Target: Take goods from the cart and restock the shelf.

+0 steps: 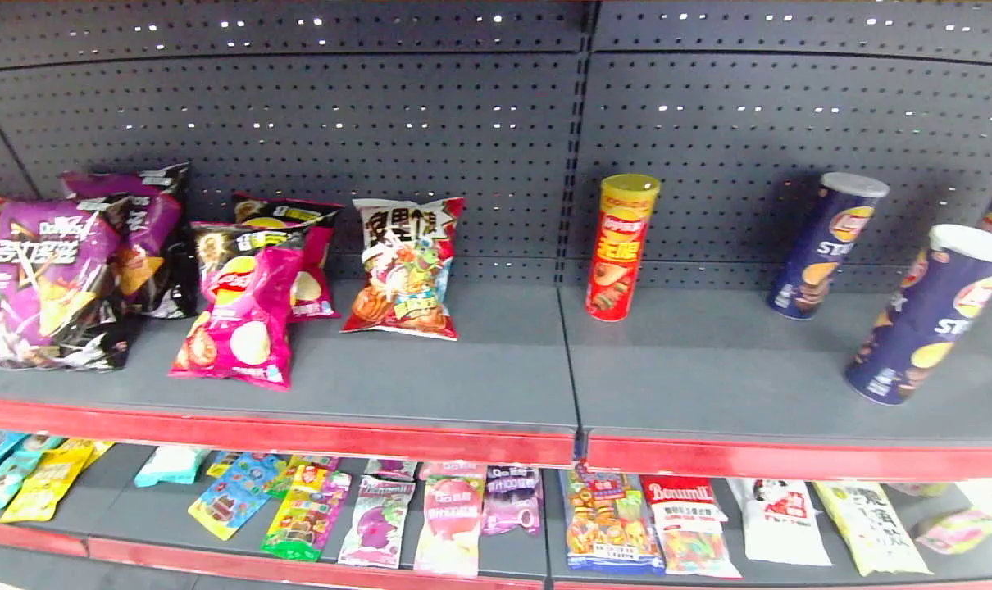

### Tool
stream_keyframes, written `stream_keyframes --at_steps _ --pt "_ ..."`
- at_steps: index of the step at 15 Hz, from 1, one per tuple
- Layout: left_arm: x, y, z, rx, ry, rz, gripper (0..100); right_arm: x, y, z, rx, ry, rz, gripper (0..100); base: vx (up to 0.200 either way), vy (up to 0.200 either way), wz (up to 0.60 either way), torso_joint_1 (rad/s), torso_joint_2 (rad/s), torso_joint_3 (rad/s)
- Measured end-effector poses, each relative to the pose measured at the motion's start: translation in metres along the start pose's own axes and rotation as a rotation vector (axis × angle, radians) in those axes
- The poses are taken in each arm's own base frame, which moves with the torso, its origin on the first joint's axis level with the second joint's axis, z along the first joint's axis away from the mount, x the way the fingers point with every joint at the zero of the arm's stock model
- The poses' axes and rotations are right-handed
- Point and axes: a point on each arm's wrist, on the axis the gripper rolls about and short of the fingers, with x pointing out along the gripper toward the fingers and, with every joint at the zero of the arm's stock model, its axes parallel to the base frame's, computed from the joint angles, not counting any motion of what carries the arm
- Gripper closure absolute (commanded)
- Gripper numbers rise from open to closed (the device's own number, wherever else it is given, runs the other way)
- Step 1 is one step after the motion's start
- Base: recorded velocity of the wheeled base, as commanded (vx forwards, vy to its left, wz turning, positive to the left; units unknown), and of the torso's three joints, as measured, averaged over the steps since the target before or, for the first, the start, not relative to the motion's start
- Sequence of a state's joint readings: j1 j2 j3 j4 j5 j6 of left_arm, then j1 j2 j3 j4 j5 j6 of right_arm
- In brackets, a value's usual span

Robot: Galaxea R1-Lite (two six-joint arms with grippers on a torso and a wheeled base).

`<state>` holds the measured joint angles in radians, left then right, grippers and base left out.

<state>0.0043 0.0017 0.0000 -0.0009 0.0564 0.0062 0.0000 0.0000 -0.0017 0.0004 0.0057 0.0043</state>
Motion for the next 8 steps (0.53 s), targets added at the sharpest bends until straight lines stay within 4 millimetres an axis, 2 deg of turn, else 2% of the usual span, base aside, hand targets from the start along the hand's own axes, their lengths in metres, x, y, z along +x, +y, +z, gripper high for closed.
stream_keyframes --at_steps 8 --pt "0.0 0.0 0.0002 0.0 -0.001 0.0 0 0.0 0.0 0.0 0.001 -0.001 0.0 0 0.0 0.0 0.6 0.001 0.0 0.001"
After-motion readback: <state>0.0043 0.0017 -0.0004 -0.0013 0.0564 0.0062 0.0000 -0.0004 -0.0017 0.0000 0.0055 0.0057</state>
